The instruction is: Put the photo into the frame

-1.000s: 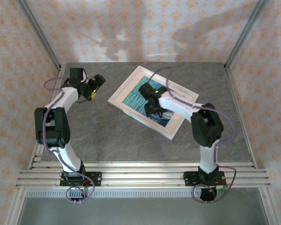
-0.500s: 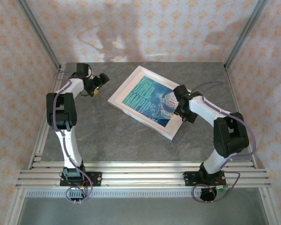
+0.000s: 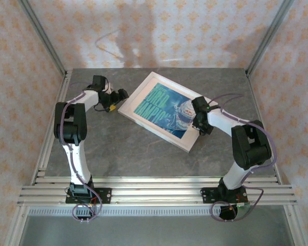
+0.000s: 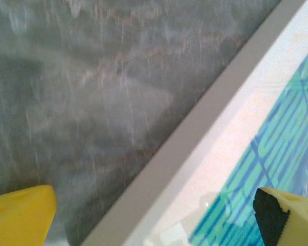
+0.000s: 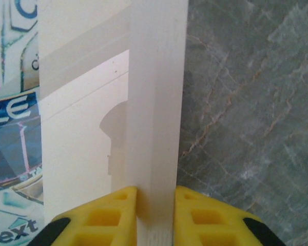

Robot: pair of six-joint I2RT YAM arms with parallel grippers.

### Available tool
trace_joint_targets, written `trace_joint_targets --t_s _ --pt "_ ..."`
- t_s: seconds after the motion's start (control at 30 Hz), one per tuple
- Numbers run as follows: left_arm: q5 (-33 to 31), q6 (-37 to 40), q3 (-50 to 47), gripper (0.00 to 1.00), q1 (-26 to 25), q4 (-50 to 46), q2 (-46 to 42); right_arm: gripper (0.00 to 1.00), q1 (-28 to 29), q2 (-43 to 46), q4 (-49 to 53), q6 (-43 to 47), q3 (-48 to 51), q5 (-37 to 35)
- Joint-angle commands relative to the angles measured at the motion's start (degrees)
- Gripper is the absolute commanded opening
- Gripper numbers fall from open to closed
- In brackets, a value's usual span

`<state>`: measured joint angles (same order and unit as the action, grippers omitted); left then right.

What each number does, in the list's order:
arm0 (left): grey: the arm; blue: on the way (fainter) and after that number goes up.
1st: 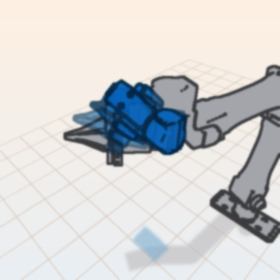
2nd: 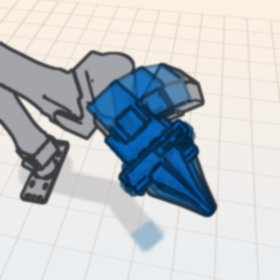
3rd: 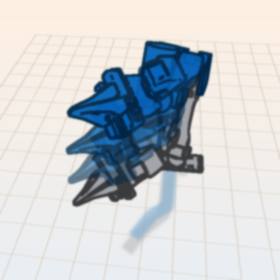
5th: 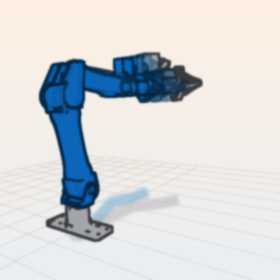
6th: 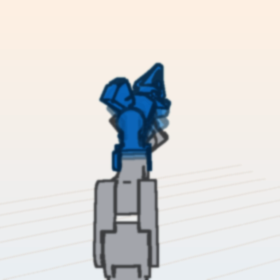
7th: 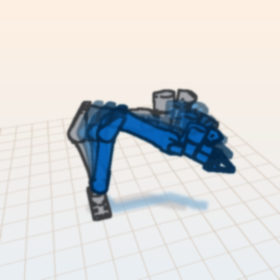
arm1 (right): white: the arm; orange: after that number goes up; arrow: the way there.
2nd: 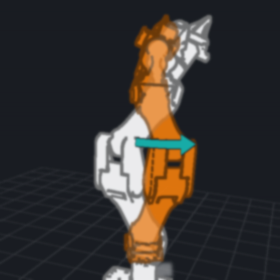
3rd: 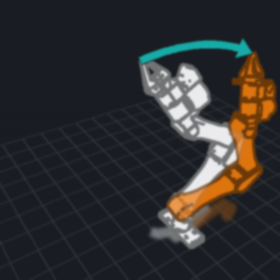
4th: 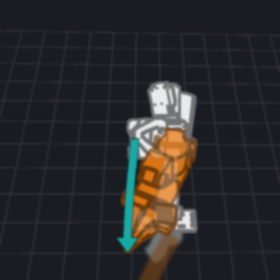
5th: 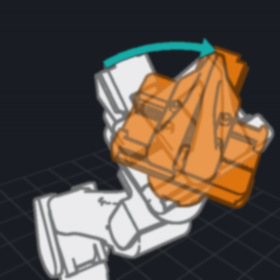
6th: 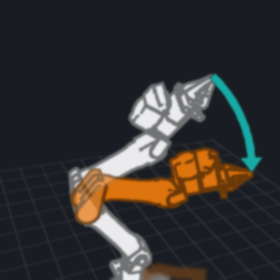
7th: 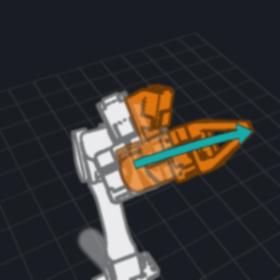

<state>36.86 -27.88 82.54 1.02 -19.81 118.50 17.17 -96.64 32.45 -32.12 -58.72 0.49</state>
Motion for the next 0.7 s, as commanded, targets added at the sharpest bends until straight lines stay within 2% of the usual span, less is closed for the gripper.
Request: trace_joint_targets --t_s 0.0,0.17,0.3,0.4,0.47,0.53,0.6,0.67 --pt "1.1 1.7 -5.0 0.99 -1.4 -1.9 -3.5 0.13 -0.5 -1.4 -3.1 10.2 -1.7 1.0" --pt "0.8 -0.1 -13.9 0.99 -2.3 0.0 -10.5 0.11 -1.0 -4.3 -2.8 19.2 -6.6 4.8" --pt "1.8 -2.4 -22.2 0.98 -2.7 2.8 -16.5 0.11 -1.5 -7.7 -1.5 24.8 -10.7 2.8" --pt "2.1 -2.4 -26.6 0.98 -3.4 2.9 -20.7 0.11 -2.8 -10.1 -0.3 26.9 -13.4 2.6" --pt "0.9 -2.4 -28.4 0.98 -3.4 1.8 -23.7 0.12 -4.5 -11.3 1.2 25.2 -15.3 3.9" --pt "-3.3 -1.2 -28.2 0.99 -3.3 -0.5 -26.9 0.22 -6.2 -12.0 2.1 20.3 -16.1 5.9" --pt "-8.7 2.0 -24.6 1.00 -3.2 -4.4 -28.5 0.40 -6.9 -12.1 2.1 14.3 -15.8 7.4" --pt "-12.2 5.0 -19.4 1.00 -2.8 -6.9 -27.3 0.45 -6.9 -12.5 0.5 9.0 -14.8 10.5"
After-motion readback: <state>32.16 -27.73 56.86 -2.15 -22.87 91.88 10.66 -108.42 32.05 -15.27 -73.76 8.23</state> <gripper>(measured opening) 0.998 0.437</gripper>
